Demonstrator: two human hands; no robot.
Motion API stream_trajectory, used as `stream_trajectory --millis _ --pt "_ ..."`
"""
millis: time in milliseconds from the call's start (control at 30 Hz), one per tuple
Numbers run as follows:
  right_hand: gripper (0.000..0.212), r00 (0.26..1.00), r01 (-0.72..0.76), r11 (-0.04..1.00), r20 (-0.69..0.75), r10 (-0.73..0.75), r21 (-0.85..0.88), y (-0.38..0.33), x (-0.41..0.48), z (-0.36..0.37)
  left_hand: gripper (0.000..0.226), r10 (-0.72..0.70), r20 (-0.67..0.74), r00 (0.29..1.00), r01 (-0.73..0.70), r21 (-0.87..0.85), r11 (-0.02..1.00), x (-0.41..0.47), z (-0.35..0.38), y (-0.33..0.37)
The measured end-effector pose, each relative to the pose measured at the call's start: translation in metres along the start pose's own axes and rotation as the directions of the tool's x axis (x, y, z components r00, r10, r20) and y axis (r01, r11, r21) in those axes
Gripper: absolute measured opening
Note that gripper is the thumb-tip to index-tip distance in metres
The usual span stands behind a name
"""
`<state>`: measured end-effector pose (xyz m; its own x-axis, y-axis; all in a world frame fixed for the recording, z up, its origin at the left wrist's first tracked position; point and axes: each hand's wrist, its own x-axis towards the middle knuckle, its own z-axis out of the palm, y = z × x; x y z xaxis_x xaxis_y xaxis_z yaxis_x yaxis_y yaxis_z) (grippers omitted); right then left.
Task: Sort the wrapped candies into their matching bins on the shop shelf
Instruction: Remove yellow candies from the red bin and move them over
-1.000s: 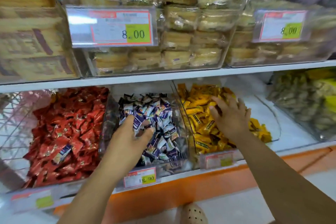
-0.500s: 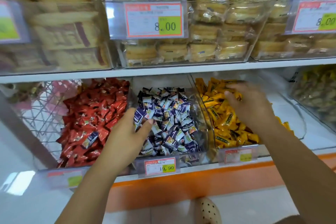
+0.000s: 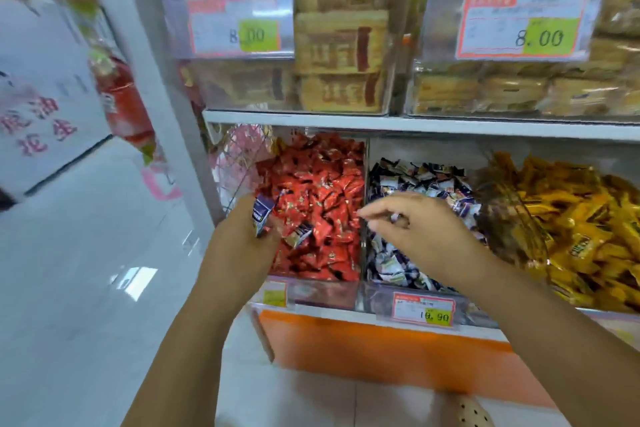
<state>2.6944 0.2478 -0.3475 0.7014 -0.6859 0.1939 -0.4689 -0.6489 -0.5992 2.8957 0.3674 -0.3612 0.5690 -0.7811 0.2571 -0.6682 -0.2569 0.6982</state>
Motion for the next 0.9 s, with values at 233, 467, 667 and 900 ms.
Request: stream_trajectory --millis 233,467,667,900 --pt "0.023 0.957 0.288 0.907 0.058 -0.284 -0.307 -0.024 0.038 0.055 0.009 -0.073 0.095 0.993 0.071 0.025 0.997 -0.002 0.003 -0.03" --pt "0.03 0.952 0.305 0.805 0.131 -0.278 -0.509 -0.036 0.058 0.089 0.007 -0.082 0.189 0.979 0.09 -0.037 0.995 0.007 0.012 -0.029" --pt "0.022 0.986 0.142 0.984 -0.076 -0.151 -0.11 -0.037 0.056 0.052 0.022 -0.022 0.202 0.979 0.077 -0.269 0.96 0.01 0.002 0.005" --pt "0.027 0.923 -0.29 0.957 -0.263 0.28 0.001 0.017 0.028 -0.026 0.014 0.27 0.183 0.945 -0.227 -0.228 0.947 0.021 0.057 0.049"
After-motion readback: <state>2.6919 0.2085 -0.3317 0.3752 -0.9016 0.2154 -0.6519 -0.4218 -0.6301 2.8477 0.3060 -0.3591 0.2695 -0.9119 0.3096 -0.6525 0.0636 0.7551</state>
